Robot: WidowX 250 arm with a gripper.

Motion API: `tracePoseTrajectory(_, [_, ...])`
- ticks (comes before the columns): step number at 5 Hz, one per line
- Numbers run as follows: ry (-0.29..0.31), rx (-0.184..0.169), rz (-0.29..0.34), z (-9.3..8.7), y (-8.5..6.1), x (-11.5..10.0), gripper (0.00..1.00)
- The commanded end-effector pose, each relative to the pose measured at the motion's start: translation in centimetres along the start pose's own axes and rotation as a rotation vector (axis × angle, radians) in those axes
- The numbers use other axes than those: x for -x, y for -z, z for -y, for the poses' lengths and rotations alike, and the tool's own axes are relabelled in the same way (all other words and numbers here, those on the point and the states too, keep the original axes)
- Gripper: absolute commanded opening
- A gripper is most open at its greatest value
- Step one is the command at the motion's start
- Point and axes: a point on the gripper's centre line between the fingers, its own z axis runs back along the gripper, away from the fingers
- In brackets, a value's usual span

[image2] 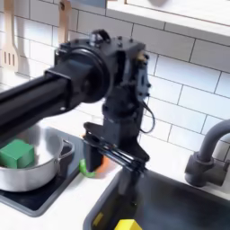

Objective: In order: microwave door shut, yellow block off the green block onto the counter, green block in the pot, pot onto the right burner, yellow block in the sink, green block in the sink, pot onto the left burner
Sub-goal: 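Take the green block out of the pot and put it in the sink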

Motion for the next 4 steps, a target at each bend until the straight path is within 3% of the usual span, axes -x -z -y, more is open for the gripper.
tracePoseTrajectory(1, [-0.165, -0.052, 0.029, -5.4, -2.0, 0.7, 1.00])
tracePoseTrajectory(2, [-0.236, -0.071, 0.016, -7.4, -2.3, 1.5, 1.00])
tracePoseTrajectory(4, [-0.288, -0.124, 0.000, -11.0, -2.1, 3.3, 1.00])
